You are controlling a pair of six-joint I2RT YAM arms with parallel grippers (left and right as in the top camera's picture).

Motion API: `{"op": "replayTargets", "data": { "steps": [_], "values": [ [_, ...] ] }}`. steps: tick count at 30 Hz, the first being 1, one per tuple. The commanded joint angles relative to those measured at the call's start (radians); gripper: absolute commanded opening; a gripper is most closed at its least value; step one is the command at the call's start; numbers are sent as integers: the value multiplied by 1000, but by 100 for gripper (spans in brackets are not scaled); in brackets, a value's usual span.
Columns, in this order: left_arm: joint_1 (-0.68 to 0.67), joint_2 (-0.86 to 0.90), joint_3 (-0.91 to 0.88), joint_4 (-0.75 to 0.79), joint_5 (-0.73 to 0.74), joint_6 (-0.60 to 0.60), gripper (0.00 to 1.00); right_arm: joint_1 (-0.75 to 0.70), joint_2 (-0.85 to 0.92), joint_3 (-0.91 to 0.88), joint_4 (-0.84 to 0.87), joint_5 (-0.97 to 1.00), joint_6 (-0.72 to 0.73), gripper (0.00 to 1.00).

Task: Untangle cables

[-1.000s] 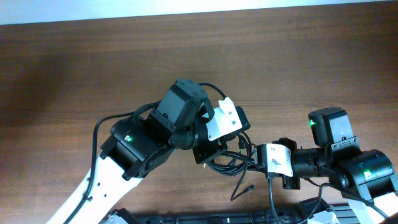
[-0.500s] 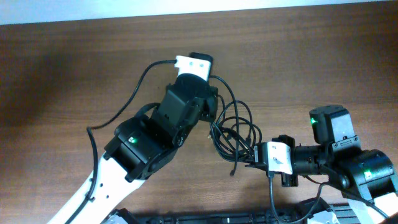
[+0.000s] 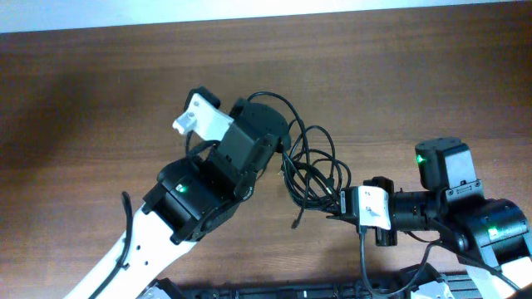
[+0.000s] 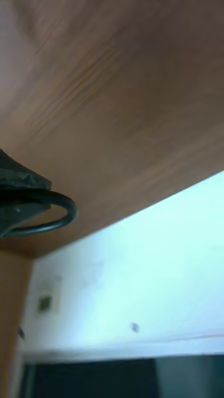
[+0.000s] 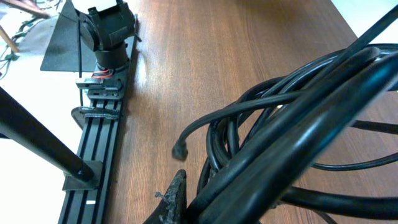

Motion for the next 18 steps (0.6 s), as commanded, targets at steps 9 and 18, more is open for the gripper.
{"op": "replayTargets", "data": {
  "steps": [9,18],
  "values": [
    [44,-44,18,-246,-515,-224,0,9,-9,-14,175,6,468,4],
    [44,-43,17,-531,-89,64,0,7,-9,-14,466,29,732,4]
  ]
}}
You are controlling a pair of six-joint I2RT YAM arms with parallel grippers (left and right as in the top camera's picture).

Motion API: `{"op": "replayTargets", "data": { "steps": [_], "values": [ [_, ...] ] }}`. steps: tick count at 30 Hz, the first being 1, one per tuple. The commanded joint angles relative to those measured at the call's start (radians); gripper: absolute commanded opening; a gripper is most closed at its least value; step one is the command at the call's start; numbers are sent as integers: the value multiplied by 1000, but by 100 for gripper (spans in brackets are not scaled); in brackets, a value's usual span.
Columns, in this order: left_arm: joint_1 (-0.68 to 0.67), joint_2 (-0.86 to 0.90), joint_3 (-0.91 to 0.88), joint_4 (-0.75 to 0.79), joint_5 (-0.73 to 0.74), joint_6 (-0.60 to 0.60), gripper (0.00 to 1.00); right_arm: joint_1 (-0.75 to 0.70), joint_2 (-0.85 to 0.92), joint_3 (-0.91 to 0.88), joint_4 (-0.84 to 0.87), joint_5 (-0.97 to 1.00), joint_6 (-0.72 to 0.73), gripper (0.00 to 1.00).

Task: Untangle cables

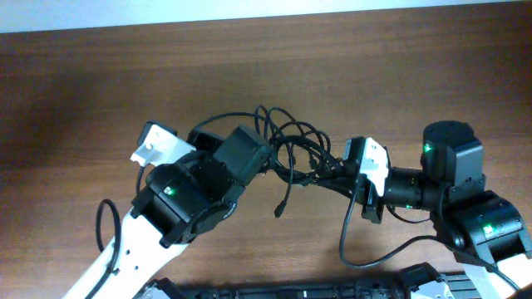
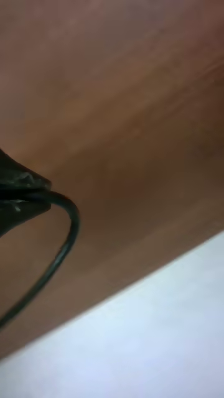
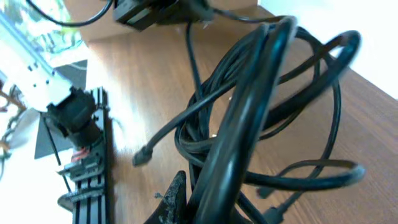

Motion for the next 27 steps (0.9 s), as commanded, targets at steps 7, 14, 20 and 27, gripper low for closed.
{"op": "replayTargets", "data": {
  "steps": [7,14,20,27],
  "values": [
    [19,-20,11,-11,331,253,8,-2,17,3,184,245,344,4],
    [18,-20,11,32,435,594,57,-2,52,3,233,248,355,4],
    [18,-20,12,2,343,601,66,-2,52,3,229,243,354,4],
    [92,-60,129,26,270,793,86,-2,52,3,79,116,89,4]
  ]
}}
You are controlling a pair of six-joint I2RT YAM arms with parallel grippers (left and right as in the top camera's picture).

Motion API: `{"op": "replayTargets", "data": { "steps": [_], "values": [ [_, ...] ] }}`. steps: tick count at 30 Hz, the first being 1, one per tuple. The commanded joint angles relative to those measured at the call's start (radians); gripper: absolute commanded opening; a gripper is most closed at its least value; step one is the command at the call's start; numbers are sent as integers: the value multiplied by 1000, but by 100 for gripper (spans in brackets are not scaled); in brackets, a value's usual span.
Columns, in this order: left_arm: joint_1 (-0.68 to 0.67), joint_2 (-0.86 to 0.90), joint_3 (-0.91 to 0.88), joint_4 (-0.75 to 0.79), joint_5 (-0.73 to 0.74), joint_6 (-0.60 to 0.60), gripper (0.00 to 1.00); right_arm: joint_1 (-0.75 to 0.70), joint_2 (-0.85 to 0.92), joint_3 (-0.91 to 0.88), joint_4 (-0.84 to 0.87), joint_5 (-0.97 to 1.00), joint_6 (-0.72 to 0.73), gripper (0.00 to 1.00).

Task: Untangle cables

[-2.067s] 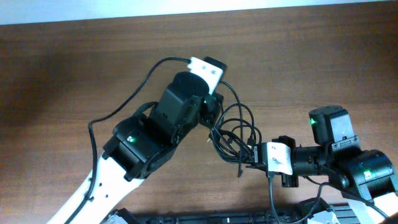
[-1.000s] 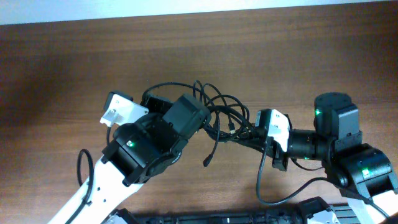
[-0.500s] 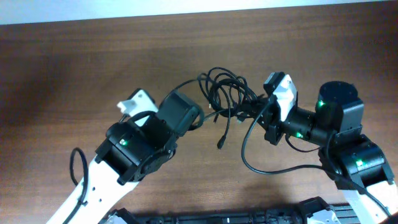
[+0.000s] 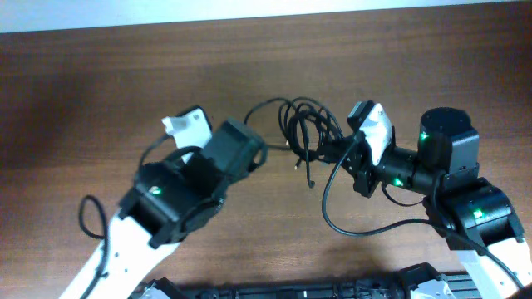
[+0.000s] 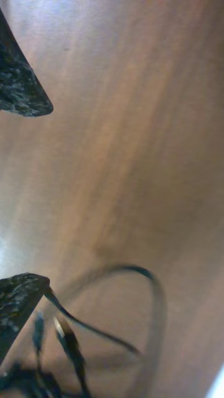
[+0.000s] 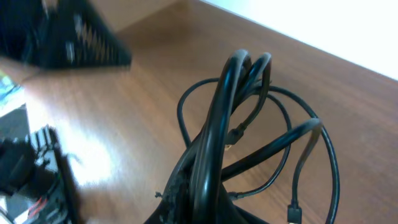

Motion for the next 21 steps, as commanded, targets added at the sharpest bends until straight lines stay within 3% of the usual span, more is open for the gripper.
{"op": "replayTargets", "data": {
  "steps": [1,3,5,7,9,12,15,19,21],
  "values": [
    [56,-49,99,36,-23,240,88,-2,-6,6,-55,-156,-211,4],
    [59,-45,101,101,148,534,95,-2,-6,6,-85,-272,-328,4],
    [59,-43,101,114,280,678,97,-2,-6,6,-115,-306,-392,4],
    [59,-42,101,97,438,909,97,-2,-6,6,-166,-344,-463,4],
    [59,-41,101,51,513,1069,96,-2,-6,6,-192,-390,-514,4],
    [59,-41,101,-34,534,1172,95,-2,-6,6,-192,-402,-533,4],
    [59,-41,101,-84,647,1285,90,-2,-6,6,-192,-402,-539,4],
    [59,-41,101,-113,593,1289,92,-2,-6,6,-198,-468,-566,4],
    [64,-41,101,-101,515,1289,99,-2,-6,6,-208,-479,-566,4]
  ]
}}
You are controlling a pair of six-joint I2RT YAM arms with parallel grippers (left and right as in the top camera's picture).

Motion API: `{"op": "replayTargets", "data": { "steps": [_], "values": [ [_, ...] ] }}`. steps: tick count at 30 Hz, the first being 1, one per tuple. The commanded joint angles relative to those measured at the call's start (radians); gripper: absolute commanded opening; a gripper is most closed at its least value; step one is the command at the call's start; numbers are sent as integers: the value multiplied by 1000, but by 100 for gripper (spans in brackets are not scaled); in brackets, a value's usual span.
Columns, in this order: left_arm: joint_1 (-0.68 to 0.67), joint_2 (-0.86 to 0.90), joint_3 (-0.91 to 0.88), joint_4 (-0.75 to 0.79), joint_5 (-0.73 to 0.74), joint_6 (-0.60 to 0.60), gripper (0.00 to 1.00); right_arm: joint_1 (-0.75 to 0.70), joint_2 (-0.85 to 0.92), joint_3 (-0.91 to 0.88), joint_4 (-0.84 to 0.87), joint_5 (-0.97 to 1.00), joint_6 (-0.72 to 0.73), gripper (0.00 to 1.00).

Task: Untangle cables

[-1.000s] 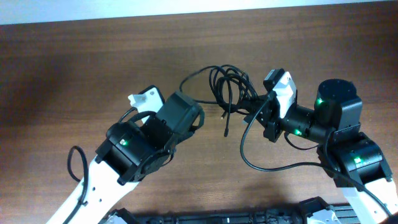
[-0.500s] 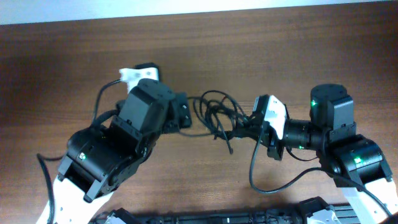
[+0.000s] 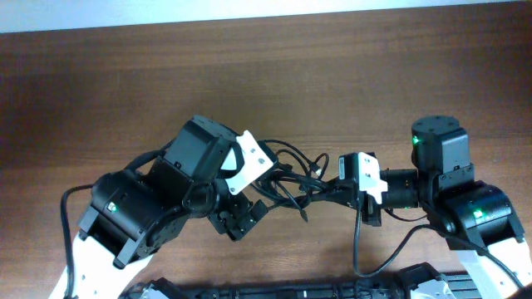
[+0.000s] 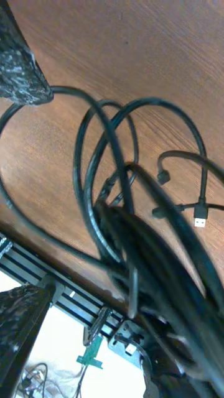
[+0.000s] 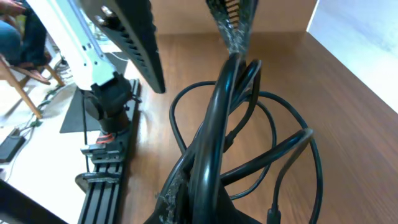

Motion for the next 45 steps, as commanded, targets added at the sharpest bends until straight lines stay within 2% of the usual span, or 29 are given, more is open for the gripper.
{"op": "replayTargets", "data": {
  "steps": [1,3,9,13,14,15,18,20,24,26,31,33,34,41,45],
  "values": [
    [11,2,10,26,-123,27,99,-2,-6,6,-8,-71,-20,4],
    [13,2,10,43,-224,26,99,-2,-6,6,-9,-71,-20,4],
    [13,5,-17,45,-248,44,100,-2,-7,6,-8,-131,-29,4],
    [13,7,-68,103,-238,50,84,-2,-7,6,-8,-190,-76,4],
    [13,7,-68,114,-232,50,64,-2,-7,6,-8,-192,-76,4],
    [13,7,-68,115,-232,50,58,-2,-7,6,-8,-202,-76,4],
    [13,8,-69,114,-194,53,64,-2,-7,6,-7,-239,-77,4],
    [13,8,-69,112,-185,53,63,-2,-7,6,-7,-239,-77,4],
    [13,8,-80,92,-173,53,66,-2,-7,6,35,-269,-76,4],
    [13,8,-84,85,-126,54,63,-2,-7,6,35,-270,-76,4],
    [13,8,-86,64,-20,142,67,-2,-7,6,57,-280,-76,4],
    [13,8,-86,69,87,233,69,-2,-6,6,57,-280,-76,4],
    [13,8,-86,73,132,289,68,-2,-7,6,57,-285,-75,4],
    [13,40,-86,92,128,301,56,-2,-7,6,61,-341,-76,4],
    [13,68,-86,66,126,315,36,-2,-7,6,77,-359,-76,4]
  ]
}}
